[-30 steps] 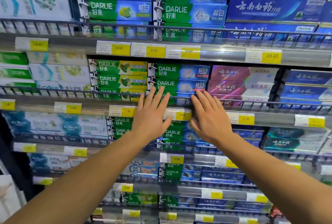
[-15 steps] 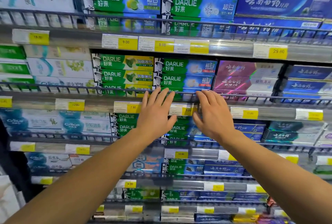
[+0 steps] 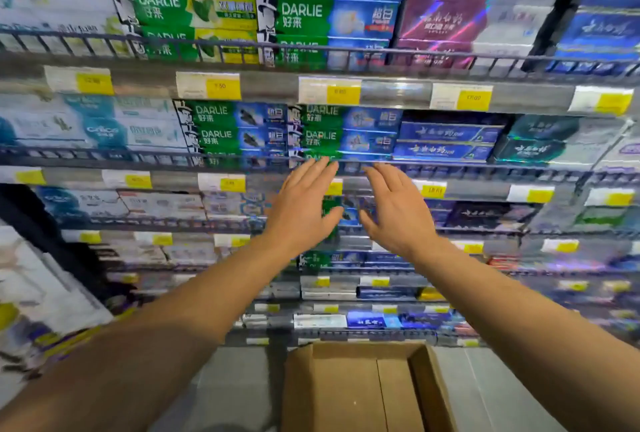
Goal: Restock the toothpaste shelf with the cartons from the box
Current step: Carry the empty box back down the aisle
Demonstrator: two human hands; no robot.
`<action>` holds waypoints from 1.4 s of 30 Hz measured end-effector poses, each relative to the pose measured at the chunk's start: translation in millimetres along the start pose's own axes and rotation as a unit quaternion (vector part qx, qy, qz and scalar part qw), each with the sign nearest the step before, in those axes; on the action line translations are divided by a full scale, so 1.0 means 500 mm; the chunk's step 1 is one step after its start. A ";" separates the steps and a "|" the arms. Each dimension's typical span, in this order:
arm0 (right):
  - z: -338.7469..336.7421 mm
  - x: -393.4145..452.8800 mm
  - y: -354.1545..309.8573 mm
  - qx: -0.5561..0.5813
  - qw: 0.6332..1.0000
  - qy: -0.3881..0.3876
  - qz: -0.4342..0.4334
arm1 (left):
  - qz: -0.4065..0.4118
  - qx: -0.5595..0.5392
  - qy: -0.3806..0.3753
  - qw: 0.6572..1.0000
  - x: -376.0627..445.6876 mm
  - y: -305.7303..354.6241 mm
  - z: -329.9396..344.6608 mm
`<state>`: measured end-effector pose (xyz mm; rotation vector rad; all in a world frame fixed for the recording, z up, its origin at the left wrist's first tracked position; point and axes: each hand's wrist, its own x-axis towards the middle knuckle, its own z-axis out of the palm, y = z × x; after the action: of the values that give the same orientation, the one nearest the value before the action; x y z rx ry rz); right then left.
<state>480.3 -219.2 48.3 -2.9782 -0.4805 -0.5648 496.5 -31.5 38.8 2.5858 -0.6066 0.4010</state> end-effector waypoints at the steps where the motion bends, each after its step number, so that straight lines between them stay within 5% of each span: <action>1: 0.013 -0.021 0.004 0.009 1.000 -0.008 -0.003 | -0.010 -0.010 -0.006 1.000 -0.018 0.005 0.018; 11: 0.128 -0.350 0.147 0.106 0.975 -0.192 -0.022 | -0.176 -0.060 -0.075 0.980 -0.272 0.207 0.281; 19: 0.214 -0.491 0.224 0.127 0.938 -0.319 -0.037 | -0.331 -0.079 -0.149 0.928 -0.441 0.294 0.434; 29: 0.397 -0.512 0.238 0.083 0.896 -0.427 -0.086 | -0.554 -0.194 -0.124 0.800 -0.511 0.308 0.625; 33: 0.482 -0.520 0.277 0.103 0.906 -0.377 -0.161 | -0.618 -0.170 -0.137 0.756 -0.508 0.313 0.719; 42: 0.739 -0.477 0.452 0.128 0.822 -0.502 -0.237 | -0.740 -0.136 -0.081 0.654 -0.444 0.378 0.953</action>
<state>468.6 -455.5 -386.0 -2.6104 -1.2318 1.0703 297.6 -338.2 -383.7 1.9467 1.3184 -0.4564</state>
